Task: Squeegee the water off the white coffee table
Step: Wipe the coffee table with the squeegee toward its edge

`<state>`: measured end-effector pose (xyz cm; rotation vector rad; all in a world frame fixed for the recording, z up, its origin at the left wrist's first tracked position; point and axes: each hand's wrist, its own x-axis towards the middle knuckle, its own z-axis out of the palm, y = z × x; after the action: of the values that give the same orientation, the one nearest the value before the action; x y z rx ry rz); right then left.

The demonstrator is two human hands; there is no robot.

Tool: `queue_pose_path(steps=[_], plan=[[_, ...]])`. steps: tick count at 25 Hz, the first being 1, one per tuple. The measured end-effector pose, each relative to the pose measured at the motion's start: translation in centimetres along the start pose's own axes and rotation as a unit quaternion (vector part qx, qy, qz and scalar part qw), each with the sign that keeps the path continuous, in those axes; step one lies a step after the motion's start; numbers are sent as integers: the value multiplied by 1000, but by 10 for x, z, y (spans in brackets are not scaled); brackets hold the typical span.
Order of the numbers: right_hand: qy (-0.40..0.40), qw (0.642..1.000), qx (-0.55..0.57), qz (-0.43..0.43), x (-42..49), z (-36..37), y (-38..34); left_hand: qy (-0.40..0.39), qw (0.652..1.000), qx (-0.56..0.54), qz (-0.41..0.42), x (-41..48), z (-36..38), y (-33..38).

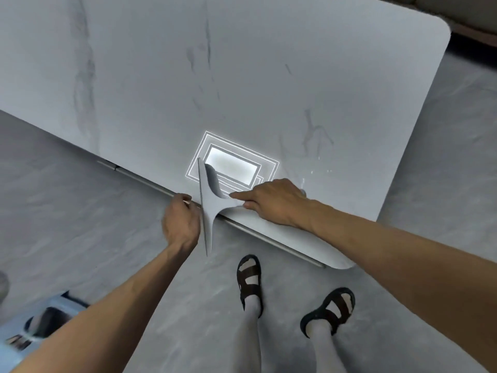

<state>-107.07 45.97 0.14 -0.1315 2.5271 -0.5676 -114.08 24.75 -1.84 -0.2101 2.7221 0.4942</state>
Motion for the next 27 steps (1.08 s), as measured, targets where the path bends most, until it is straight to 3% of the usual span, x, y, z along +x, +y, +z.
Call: queue_pose_path(steps=[2,6,12,16,21,23,25,27], plan=[[-2,1000,27,-4,38,8,-30,16,1000,15,-12,16,-12,-19],[27,999,35,7,49,24,-34,7,998,52,45,28,-9,-26],[71,993,30,91,-42,40,52,-56,977,75,191,-7,23,1],[114,972,-8,203,-153,32,141,-150,924,114,334,-71,73,81],[130,962,-25,237,-193,17,184,-210,906,238,279,-90,99,108],[129,961,-19,244,-210,16,198,-240,920,208,229,-97,99,116],[129,960,-19,248,-221,13,204,-282,914,167,237,-96,96,121],[138,956,-18,259,-226,7,205,-260,923,181,220,-93,92,127]])
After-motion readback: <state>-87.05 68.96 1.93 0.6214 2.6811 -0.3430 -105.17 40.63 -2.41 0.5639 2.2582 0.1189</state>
